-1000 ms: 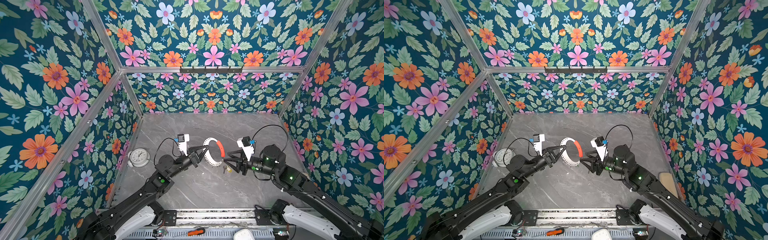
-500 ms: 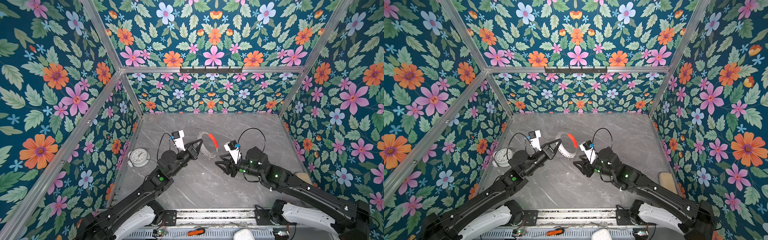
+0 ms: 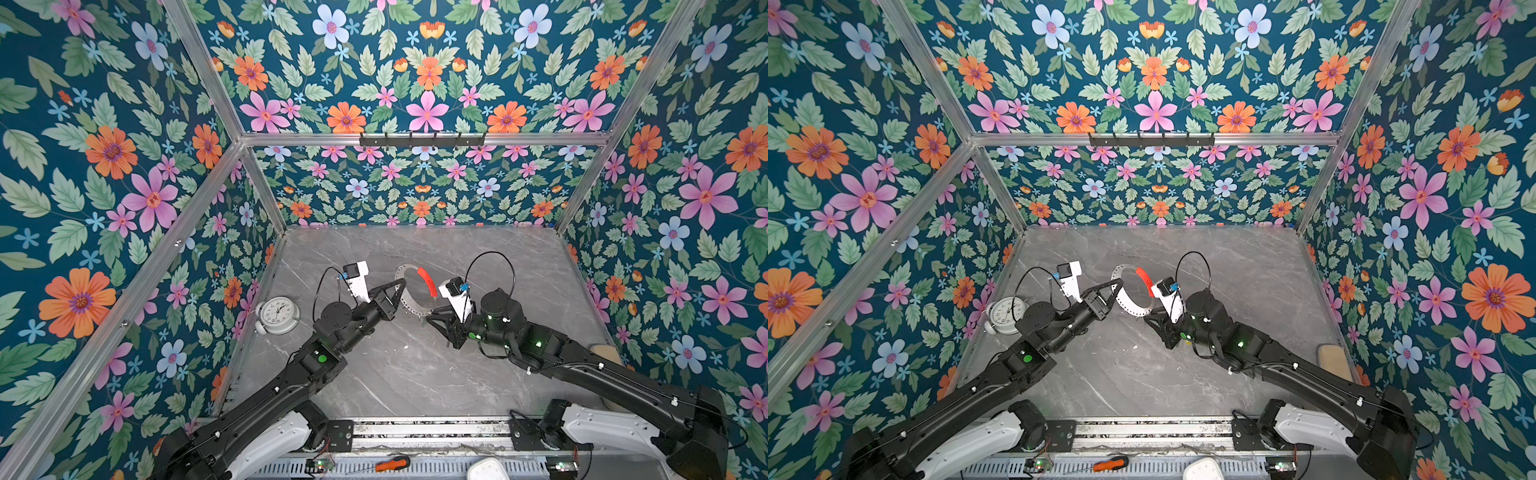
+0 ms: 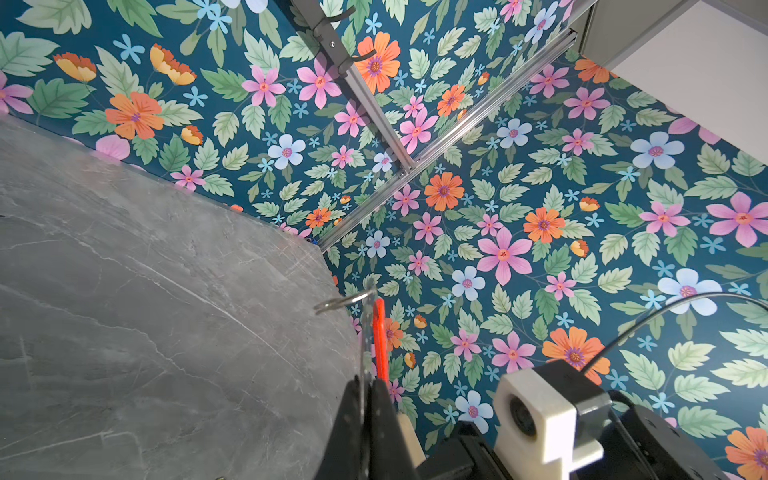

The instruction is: Remove the keys from the keyring

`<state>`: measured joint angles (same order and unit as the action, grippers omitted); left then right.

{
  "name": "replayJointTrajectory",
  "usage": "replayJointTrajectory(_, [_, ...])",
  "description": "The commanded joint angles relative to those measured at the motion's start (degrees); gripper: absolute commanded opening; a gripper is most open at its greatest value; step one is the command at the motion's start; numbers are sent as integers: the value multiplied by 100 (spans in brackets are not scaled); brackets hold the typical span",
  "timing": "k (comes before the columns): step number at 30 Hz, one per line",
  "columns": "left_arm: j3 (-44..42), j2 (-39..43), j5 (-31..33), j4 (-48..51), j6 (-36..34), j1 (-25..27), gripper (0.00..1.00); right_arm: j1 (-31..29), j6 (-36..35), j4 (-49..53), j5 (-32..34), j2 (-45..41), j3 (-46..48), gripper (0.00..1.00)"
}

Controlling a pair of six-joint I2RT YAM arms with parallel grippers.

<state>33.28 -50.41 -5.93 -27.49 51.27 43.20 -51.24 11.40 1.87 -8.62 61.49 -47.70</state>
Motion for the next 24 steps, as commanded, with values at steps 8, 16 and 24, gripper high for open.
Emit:
replayJointTrajectory(8, [-23,49,9,-231,25,0,0,-8,-102,-148,-8,2,-13,5])
replayJointTrajectory(16, [27,49,123,-71,50,0,0,-35,-203,-143,62,-128,58,0])
replayJointTrajectory(24, [102,-35,88,67,66,-2,0,-65,-307,-178,62,-265,95,0])
